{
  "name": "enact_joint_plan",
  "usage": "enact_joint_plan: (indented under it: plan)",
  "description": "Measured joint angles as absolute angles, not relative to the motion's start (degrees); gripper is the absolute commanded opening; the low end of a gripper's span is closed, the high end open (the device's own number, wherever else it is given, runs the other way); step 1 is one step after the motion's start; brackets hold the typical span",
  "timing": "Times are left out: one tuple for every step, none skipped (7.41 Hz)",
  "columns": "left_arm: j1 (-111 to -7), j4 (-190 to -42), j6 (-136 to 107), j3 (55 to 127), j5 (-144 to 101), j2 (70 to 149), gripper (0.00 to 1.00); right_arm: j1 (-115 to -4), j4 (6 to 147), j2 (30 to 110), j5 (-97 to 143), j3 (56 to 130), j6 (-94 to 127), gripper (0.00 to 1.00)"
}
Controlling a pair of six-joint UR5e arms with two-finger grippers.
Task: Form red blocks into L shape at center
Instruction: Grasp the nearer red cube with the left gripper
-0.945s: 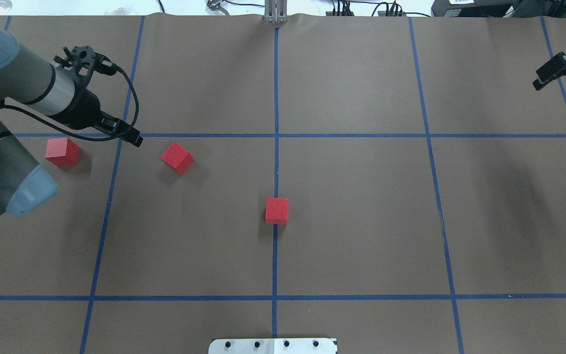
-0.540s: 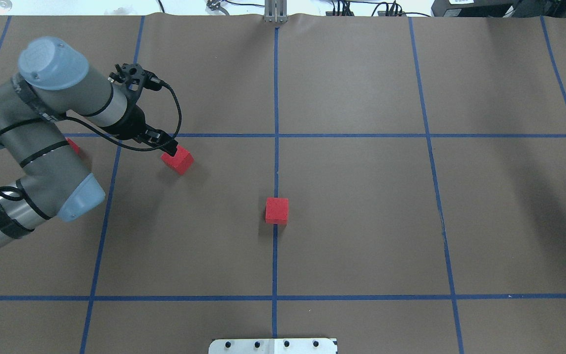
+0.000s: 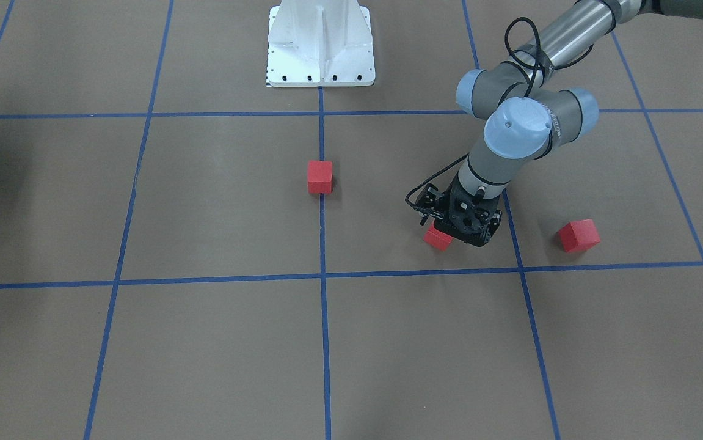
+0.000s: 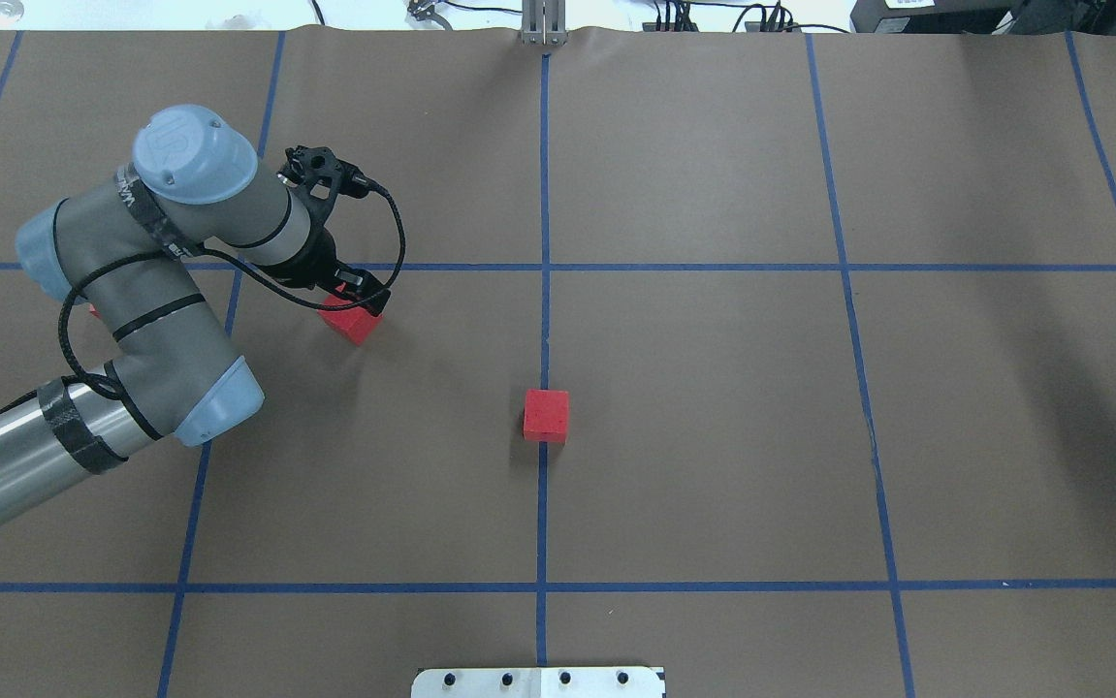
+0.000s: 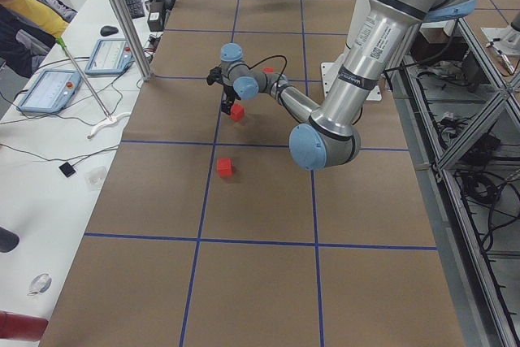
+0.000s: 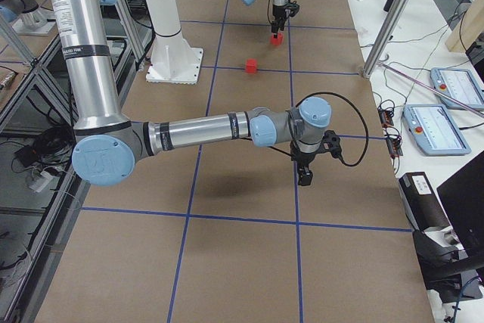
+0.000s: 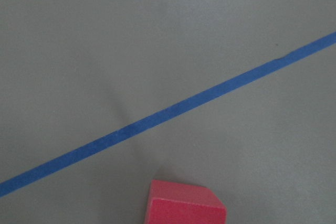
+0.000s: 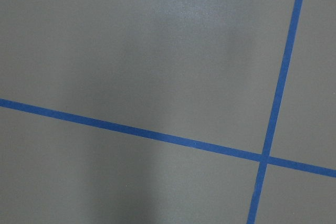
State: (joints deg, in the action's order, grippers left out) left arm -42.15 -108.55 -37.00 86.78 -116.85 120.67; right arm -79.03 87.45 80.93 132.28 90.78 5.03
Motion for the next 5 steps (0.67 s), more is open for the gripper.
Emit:
enact_joint_plan:
  plan:
    - [-41.95, -108.4, -36.75, 86.71, -116.21, 120.59, 0.92, -79.02, 87.45, 80.89, 132.27, 90.79, 5.12, 0.99]
    - [-41.7, -108.25, -36.61, 86.69, -115.97, 120.49, 0.82, -79.03, 87.45, 80.87, 132.27, 90.79, 5.16, 0.99]
    - [-41.46, -107.78, -36.53, 86.67, -115.91, 120.53, 0.67, -79.04, 87.45, 80.86, 132.28, 90.79, 5.18, 0.99]
    - [-41.27, -106.6, -36.5, 86.72, -115.95, 120.73, 0.29, -79.03, 87.45, 80.86, 132.28, 90.79, 5.18, 0.99]
    - [-41.14, -105.31, -36.5, 86.88, -116.05, 120.95, 0.08, -79.03, 87.45, 80.86, 132.28, 90.79, 5.18, 0.99]
